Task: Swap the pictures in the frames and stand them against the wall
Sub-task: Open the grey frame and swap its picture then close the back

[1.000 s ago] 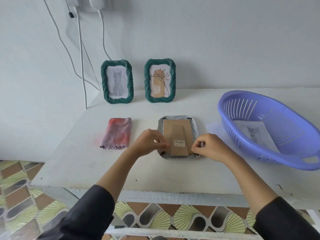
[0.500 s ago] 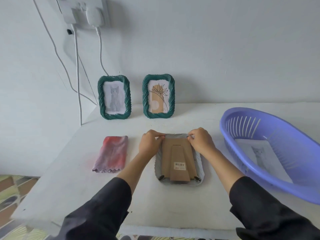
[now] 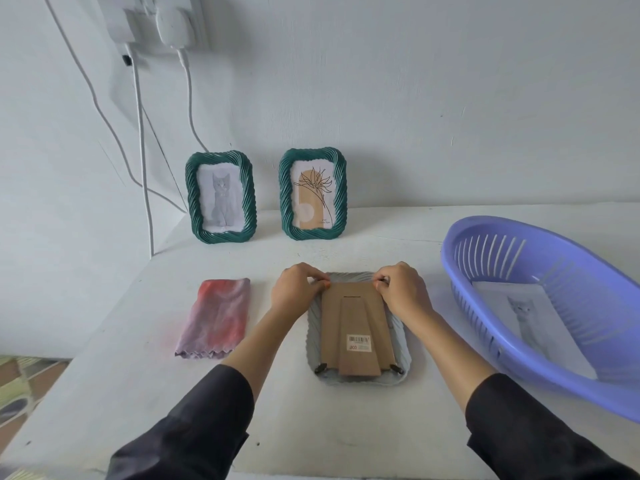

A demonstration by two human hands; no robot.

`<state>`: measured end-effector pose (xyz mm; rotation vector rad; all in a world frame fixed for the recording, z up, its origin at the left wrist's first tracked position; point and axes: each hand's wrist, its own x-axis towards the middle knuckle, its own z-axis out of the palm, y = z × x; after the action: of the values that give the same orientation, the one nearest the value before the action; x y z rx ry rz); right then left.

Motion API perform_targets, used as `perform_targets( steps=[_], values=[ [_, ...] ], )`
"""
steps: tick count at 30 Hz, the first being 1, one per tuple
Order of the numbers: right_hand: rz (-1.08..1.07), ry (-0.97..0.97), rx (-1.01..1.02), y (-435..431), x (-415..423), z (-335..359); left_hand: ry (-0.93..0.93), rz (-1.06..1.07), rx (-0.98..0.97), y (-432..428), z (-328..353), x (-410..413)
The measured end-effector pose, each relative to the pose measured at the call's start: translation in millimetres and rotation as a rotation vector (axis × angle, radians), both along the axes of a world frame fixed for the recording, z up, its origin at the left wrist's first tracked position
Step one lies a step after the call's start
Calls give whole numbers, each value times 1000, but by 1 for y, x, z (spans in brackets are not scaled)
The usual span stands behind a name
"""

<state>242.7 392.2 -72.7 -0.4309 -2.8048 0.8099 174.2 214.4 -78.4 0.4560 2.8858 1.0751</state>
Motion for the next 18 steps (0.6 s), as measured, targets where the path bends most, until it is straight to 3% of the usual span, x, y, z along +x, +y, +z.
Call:
perform_targets(
  steps=[18],
  values=[
    [-45, 24, 115, -10, 7, 2, 34, 7, 50, -6, -5, 5]
  ],
)
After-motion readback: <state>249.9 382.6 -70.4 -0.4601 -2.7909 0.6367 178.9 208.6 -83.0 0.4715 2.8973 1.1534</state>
